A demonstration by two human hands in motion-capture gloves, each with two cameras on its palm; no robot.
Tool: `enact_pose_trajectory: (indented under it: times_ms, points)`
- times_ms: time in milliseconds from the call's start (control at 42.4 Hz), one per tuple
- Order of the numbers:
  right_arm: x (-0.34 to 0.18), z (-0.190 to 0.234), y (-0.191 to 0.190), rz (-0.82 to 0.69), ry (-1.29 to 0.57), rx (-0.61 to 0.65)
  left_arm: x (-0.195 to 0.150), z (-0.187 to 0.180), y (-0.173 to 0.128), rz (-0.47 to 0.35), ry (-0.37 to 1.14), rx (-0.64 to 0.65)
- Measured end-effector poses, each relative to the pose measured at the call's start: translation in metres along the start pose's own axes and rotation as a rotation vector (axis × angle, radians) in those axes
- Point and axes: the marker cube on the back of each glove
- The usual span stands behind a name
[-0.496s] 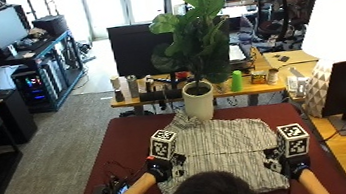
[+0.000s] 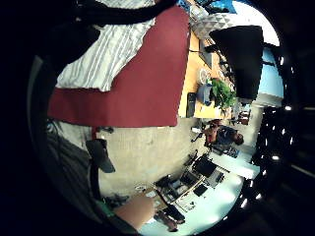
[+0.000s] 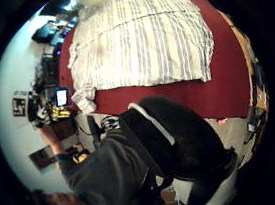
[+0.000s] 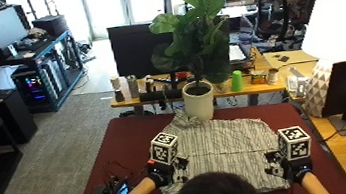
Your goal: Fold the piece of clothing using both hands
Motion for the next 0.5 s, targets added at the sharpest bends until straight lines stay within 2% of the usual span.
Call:
enact_pose_trajectory:
  times_ms: [71, 142, 189, 236, 354, 496]
  points:
    - [-0.002, 0.010, -0.003, -0.013, -0.035, -0.012, 0.010, 0.021, 0.002, 0.063, 0.055, -0.057]
    - [-0.006, 0.033, -0.009, -0.034, -0.058, -0.056, 0.024, 0.062, 0.000, 0.117, 0.114, -0.166]
    - [-0.010, 0.052, -0.015, -0.041, -0.045, -0.085, 0.032, 0.094, -0.005, 0.129, 0.116, -0.228]
    - [-0.012, 0.070, -0.021, -0.043, -0.015, -0.094, 0.037, 0.123, -0.014, 0.115, 0.083, -0.239]
    - [-0.014, 0.104, -0.035, -0.041, 0.052, -0.149, 0.036, 0.156, -0.033, 0.010, 0.033, -0.067]
    - [-0.012, 0.123, -0.046, -0.015, 0.099, -0.218, 0.022, 0.162, -0.061, -0.034, -0.033, 0.158]
